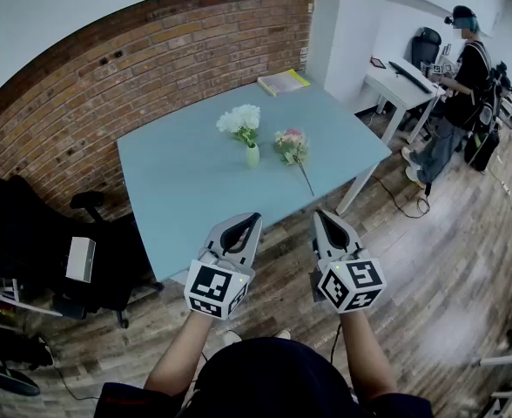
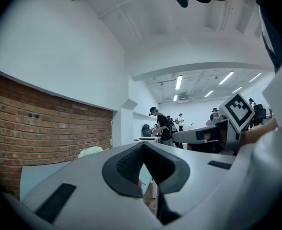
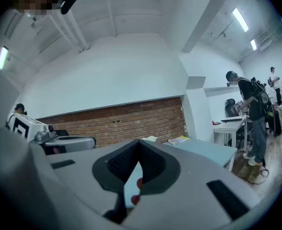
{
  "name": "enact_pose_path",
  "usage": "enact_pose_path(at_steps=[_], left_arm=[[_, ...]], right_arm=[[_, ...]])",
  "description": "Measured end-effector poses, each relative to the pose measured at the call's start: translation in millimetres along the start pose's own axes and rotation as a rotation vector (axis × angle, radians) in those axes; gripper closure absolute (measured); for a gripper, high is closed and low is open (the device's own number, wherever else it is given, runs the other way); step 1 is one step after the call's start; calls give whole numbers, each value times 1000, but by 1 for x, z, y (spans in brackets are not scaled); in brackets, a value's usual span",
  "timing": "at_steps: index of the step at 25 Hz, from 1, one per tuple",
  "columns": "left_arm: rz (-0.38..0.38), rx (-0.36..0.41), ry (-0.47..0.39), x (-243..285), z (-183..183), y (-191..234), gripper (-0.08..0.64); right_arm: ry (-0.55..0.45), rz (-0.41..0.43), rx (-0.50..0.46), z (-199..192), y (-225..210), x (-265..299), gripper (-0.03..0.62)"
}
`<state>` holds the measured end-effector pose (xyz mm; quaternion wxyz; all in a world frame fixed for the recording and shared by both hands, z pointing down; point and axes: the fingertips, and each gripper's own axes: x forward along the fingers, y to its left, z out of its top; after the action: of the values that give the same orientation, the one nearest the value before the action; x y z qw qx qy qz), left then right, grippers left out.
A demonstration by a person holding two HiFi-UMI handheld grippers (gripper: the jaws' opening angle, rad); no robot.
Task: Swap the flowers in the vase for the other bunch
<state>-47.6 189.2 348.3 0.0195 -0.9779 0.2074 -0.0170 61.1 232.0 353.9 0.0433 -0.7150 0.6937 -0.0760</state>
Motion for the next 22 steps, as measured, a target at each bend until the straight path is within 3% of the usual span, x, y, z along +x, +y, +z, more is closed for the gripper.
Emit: enact_pose_path(at_steps=[10, 14, 22], left_arm=[[-4, -25, -1, 9, -4, -12, 557], [1, -70, -10, 13, -5, -17, 555], [51, -109, 3, 22, -16, -30, 555]], right_arm=[[-14, 21, 26, 0, -11, -7, 580], [-14, 32, 38, -1, -19, -11, 580], [4, 73, 53, -12, -39, -20, 580]])
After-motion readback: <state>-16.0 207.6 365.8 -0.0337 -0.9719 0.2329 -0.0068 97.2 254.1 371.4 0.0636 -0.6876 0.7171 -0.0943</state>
